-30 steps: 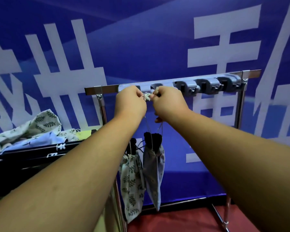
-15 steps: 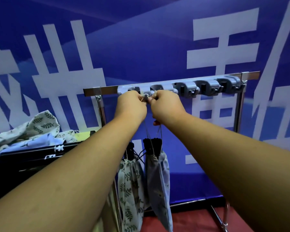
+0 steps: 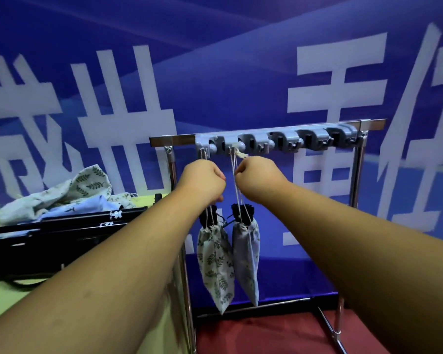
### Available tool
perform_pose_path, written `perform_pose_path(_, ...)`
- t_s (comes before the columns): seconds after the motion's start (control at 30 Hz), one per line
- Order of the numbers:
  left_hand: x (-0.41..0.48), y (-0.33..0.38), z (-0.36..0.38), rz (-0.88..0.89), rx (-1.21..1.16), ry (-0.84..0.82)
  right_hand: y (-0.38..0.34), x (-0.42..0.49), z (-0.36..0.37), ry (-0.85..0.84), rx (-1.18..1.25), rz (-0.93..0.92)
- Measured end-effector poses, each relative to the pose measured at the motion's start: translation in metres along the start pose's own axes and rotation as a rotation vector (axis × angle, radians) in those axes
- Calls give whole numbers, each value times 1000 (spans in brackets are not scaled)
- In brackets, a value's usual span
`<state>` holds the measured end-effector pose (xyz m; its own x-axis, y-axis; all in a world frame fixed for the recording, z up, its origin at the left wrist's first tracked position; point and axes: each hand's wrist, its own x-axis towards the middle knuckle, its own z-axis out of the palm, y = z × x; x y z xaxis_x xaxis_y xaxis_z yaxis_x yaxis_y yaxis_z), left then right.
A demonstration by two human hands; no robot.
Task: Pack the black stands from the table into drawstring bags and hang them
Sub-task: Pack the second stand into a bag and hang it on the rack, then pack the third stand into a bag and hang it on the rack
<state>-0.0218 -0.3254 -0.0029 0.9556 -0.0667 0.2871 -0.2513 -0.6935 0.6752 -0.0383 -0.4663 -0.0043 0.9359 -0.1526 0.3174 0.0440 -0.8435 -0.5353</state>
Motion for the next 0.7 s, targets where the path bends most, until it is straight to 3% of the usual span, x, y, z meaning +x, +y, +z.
perform_pose_path(0.13,-42,-1,-30,-13,-41,-59,-25,-31,-4,9,-17,27)
perform_pose_path(0.33,-97,-22,-83,-8,-8,-54,-71,-81,6,-135,37,-31)
perform_pose_path(0.7,-155,-132,-177,-180,-80,-8,-172,-141,78,-371,119,-196)
